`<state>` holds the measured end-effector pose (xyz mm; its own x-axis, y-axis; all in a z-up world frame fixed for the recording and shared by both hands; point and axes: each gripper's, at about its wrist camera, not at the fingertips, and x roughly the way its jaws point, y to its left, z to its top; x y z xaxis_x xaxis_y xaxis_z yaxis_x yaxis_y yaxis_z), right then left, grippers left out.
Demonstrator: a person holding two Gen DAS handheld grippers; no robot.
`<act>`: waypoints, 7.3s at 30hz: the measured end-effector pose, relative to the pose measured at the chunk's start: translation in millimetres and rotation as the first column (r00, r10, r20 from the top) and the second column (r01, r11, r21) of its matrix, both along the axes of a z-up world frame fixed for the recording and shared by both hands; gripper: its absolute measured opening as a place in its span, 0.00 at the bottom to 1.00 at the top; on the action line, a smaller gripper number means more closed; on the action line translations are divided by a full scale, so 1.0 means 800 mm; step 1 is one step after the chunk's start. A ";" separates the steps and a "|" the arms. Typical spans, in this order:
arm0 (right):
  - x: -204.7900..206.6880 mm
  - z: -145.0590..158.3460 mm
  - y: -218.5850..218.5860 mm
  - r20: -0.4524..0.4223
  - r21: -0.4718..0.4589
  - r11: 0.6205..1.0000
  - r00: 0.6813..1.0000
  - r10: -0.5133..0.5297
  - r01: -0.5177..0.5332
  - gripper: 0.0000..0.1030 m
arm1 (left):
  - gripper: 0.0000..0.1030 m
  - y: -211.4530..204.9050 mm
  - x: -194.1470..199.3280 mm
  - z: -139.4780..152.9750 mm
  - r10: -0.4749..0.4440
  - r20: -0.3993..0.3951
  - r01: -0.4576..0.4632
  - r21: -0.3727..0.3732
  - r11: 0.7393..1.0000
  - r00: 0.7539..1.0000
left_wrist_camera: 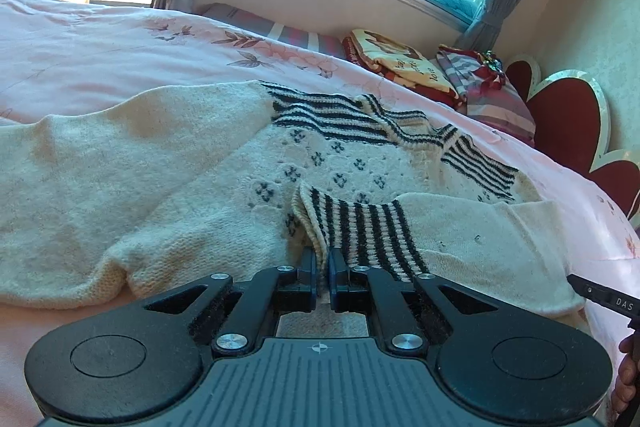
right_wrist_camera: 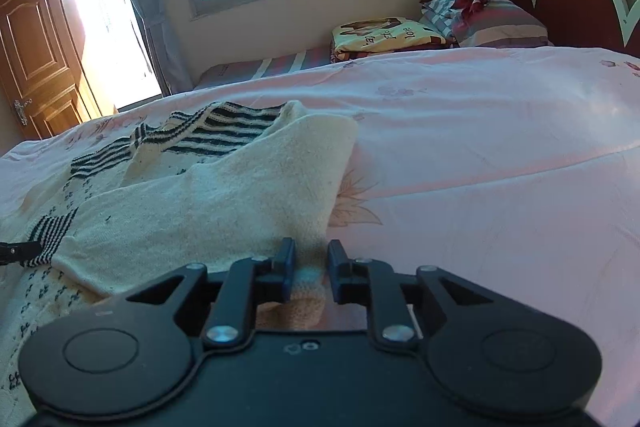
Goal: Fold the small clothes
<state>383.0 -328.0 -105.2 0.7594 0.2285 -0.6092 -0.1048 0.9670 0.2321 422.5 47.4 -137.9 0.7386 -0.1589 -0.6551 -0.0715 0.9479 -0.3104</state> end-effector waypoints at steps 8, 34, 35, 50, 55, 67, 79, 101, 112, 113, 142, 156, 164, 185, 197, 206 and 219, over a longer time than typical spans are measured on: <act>0.005 0.021 -0.033 0.076 0.091 0.992 0.993 -0.089 0.082 0.16 | 0.07 0.033 -0.014 0.021 0.117 0.057 -0.116 -0.017 0.993 0.991; 0.115 0.000 -0.035 -0.055 0.156 0.980 0.992 -0.113 0.121 0.34 | 0.08 -0.027 0.035 -0.001 -0.007 0.025 0.005 0.088 0.996 1.000; 0.118 -0.003 -0.037 -0.062 0.176 0.978 0.992 -0.105 0.115 0.24 | 0.08 -0.029 0.037 0.000 -0.007 0.018 0.005 0.099 0.995 1.000; 0.092 0.023 -0.014 0.094 -0.031 0.994 0.990 -0.106 0.109 0.29 | 0.08 -0.043 0.037 0.002 -0.023 0.014 0.020 0.200 0.980 1.000; 0.093 0.002 0.006 0.024 -0.101 0.995 0.999 -0.021 0.023 0.24 | 0.08 -0.045 0.035 0.002 -0.012 0.018 0.008 0.203 0.979 1.000; 0.078 0.015 0.015 0.002 -0.138 0.988 0.998 -0.070 0.070 0.26 | 0.08 -0.040 0.034 0.005 -0.039 0.011 0.036 0.187 0.982 0.999; -0.004 0.047 0.036 0.034 -0.038 0.994 0.995 -0.097 0.099 0.32 | 0.58 0.195 -0.142 0.016 0.409 -0.009 -0.408 -0.068 0.910 0.913; -0.036 0.060 0.090 0.009 0.033 0.993 0.993 -0.114 0.114 0.33 | 0.07 0.290 -0.116 -0.004 0.541 0.130 -0.480 -0.323 0.815 0.831; -0.045 0.061 0.043 0.000 0.071 0.982 0.984 -0.176 0.176 0.33 | 0.07 -0.018 0.050 0.033 -0.078 0.127 0.087 -0.065 0.994 0.989; -0.045 0.060 0.038 -0.002 0.078 0.980 0.983 -0.184 0.183 0.35 | 0.07 -0.049 0.056 0.034 -0.127 0.108 0.132 -0.041 0.990 0.986; 0.057 0.037 0.245 -0.053 -0.153 0.981 0.993 0.109 -0.116 0.46 | 0.40 0.068 -0.063 -0.002 0.029 0.018 -0.031 0.173 0.985 0.999; -0.002 0.033 0.130 -0.090 0.159 0.981 0.991 -0.099 0.113 0.31 | 0.40 0.071 -0.060 -0.001 -0.029 0.043 0.022 0.160 0.987 0.999; -0.012 0.038 0.092 -0.149 0.408 0.889 0.976 -0.160 0.208 0.47 | 0.40 0.073 -0.060 -0.001 -0.058 0.041 0.051 0.165 0.985 0.997; -0.008 0.013 0.102 -0.154 0.226 0.965 0.983 -0.101 0.135 0.07 | 0.40 0.073 -0.048 -0.002 -0.012 0.008 0.011 0.151 0.988 1.000; -0.016 0.037 0.089 -0.081 0.179 0.968 0.983 -0.162 0.175 0.18 | 0.40 0.036 -0.026 0.034 -0.090 0.092 0.080 0.108 0.991 0.992; -0.001 0.021 0.091 -0.185 0.225 0.966 0.979 -0.084 0.125 0.29 | 0.40 0.037 -0.023 -0.005 -0.093 0.023 0.092 0.031 0.995 0.995; -0.006 0.027 0.082 -0.097 0.187 0.976 0.991 -0.092 0.109 0.14 | 0.40 0.033 -0.033 0.014 -0.076 0.104 0.063 0.121 0.991 0.992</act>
